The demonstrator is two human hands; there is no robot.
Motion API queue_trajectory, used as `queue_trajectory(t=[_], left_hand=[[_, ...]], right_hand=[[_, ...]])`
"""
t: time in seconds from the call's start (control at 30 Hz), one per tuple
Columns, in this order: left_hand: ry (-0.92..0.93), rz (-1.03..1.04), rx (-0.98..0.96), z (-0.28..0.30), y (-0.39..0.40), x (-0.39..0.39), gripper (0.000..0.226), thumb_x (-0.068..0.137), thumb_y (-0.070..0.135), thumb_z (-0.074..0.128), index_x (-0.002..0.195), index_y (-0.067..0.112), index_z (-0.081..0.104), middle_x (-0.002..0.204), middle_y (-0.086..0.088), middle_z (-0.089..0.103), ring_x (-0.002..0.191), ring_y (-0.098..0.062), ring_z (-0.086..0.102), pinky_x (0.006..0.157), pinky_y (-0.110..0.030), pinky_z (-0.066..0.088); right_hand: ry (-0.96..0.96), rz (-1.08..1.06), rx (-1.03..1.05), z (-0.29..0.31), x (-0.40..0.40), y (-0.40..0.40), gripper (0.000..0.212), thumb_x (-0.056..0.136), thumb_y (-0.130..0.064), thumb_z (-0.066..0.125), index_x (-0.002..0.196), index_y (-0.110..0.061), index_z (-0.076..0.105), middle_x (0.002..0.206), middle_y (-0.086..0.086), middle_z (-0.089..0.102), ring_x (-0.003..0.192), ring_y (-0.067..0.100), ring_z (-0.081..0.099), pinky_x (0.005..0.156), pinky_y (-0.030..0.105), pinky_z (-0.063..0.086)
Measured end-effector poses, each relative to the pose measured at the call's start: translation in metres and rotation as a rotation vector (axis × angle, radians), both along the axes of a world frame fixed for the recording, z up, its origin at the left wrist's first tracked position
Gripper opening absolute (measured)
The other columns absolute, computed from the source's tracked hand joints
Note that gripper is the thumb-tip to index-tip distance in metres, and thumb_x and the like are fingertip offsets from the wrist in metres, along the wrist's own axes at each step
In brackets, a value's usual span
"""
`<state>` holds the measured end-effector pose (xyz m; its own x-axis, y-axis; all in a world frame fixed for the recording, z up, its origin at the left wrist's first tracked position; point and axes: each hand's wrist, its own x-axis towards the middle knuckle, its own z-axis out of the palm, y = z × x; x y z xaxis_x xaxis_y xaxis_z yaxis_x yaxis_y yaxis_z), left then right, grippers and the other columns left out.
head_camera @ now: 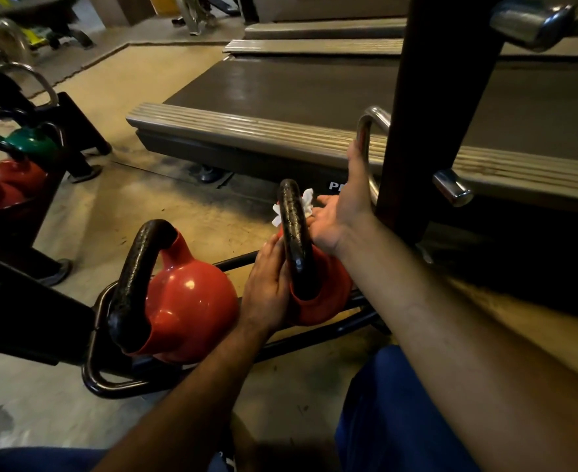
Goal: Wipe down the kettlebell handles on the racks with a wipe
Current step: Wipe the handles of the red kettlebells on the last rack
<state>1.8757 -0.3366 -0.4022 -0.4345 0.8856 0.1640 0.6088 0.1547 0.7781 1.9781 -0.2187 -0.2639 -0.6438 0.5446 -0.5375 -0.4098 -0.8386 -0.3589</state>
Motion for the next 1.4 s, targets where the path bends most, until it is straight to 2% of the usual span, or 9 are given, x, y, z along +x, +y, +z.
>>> queue_trajectory(t=[0.17, 0.3, 0.37, 0.47, 0.63, 0.8, 0.93, 1.07, 1.4], left_hand=[[0.031, 0.0, -0.004, 0.0, -0.001, 0.0, 0.051, 0.103, 0.051, 0.03, 0.151, 0.035, 0.03, 0.154, 0.008, 0.035, 0.145, -0.014, 0.03, 0.111, -0.051, 0.037], [0.031, 0.017, -0.016, 0.002, -0.004, 0.002, 0.052, 0.102, 0.052, 0.028, 0.152, 0.036, 0.028, 0.157, 0.01, 0.032, 0.147, -0.011, 0.026, 0.114, -0.05, 0.034], [0.029, 0.019, -0.019, 0.003, -0.004, 0.002, 0.054, 0.102, 0.053, 0.027, 0.152, 0.035, 0.028, 0.158, 0.01, 0.03, 0.147, -0.01, 0.024, 0.115, -0.05, 0.033], [0.038, 0.027, -0.028, 0.005, -0.004, 0.004, 0.058, 0.099, 0.055, 0.026, 0.153, 0.033, 0.028, 0.159, 0.009, 0.028, 0.148, -0.01, 0.022, 0.116, -0.049, 0.031], [0.036, 0.023, -0.043, 0.004, -0.004, 0.001, 0.059, 0.098, 0.057, 0.026, 0.153, 0.033, 0.027, 0.159, 0.009, 0.028, 0.148, -0.012, 0.022, 0.115, -0.05, 0.032], [0.02, 0.027, -0.057, 0.007, -0.004, 0.003, 0.06, 0.097, 0.059, 0.026, 0.152, 0.035, 0.027, 0.159, 0.009, 0.027, 0.148, -0.011, 0.023, 0.115, -0.05, 0.033], [0.027, 0.019, -0.045, 0.009, -0.003, 0.0, 0.061, 0.097, 0.057, 0.026, 0.152, 0.032, 0.029, 0.159, 0.007, 0.029, 0.147, -0.01, 0.024, 0.116, -0.048, 0.032], [0.06, 0.029, -0.045, 0.009, -0.004, 0.004, 0.059, 0.098, 0.052, 0.028, 0.152, 0.027, 0.031, 0.158, 0.004, 0.03, 0.146, -0.015, 0.028, 0.114, -0.048, 0.035], [0.116, -0.046, -0.215, 0.033, -0.006, 0.002, 0.061, 0.098, 0.044, 0.032, 0.154, 0.02, 0.028, 0.161, -0.004, 0.026, 0.147, -0.023, 0.026, 0.114, -0.048, 0.034]], right_hand=[[-0.187, -0.008, 0.061, 0.014, -0.012, 0.004, 0.09, 0.085, -0.059, 0.067, 0.151, -0.009, 0.032, 0.131, 0.021, 0.05, 0.124, 0.043, 0.056, 0.107, 0.061, 0.042], [-0.279, 0.002, 0.14, 0.015, -0.022, 0.004, 0.018, 0.099, -0.018, 0.049, 0.09, -0.002, 0.049, 0.085, 0.015, 0.052, 0.099, 0.036, 0.058, 0.106, 0.061, 0.044], [-0.323, -0.061, 0.162, 0.006, -0.028, 0.006, 0.02, 0.099, -0.004, 0.039, 0.082, -0.007, 0.049, 0.086, 0.017, 0.053, 0.102, 0.039, 0.06, 0.101, 0.064, 0.046], [-0.429, -0.098, 0.178, -0.004, -0.033, 0.008, 0.029, 0.1, 0.004, 0.036, 0.089, -0.014, 0.056, 0.109, 0.022, 0.062, 0.107, 0.041, 0.064, 0.062, 0.049, 0.055], [-0.501, -0.112, 0.207, -0.016, -0.04, 0.009, 0.031, 0.098, 0.006, 0.041, 0.087, -0.017, 0.06, 0.108, 0.024, 0.065, 0.099, 0.041, 0.067, 0.086, 0.055, 0.057], [-0.489, -0.141, 0.195, -0.013, -0.031, 0.01, 0.036, 0.095, 0.013, 0.038, 0.092, -0.018, 0.056, 0.089, 0.013, 0.056, 0.069, 0.02, 0.057, 0.043, 0.026, 0.047], [-0.421, -0.058, 0.222, -0.009, -0.017, 0.001, 0.036, 0.096, 0.013, 0.038, 0.112, -0.015, 0.054, 0.086, 0.011, 0.053, 0.07, 0.019, 0.055, 0.059, 0.028, 0.05], [-0.423, 0.071, 0.274, -0.015, -0.01, -0.013, 0.029, 0.1, 0.007, 0.036, 0.102, -0.015, 0.055, 0.083, 0.009, 0.055, 0.069, 0.02, 0.054, 0.065, 0.036, 0.049], [-0.54, 0.311, 0.587, -0.015, 0.039, -0.033, 0.037, 0.087, 0.017, 0.055, 0.105, -0.013, 0.066, 0.086, 0.007, 0.071, 0.065, 0.011, 0.068, 0.054, 0.021, 0.055]])
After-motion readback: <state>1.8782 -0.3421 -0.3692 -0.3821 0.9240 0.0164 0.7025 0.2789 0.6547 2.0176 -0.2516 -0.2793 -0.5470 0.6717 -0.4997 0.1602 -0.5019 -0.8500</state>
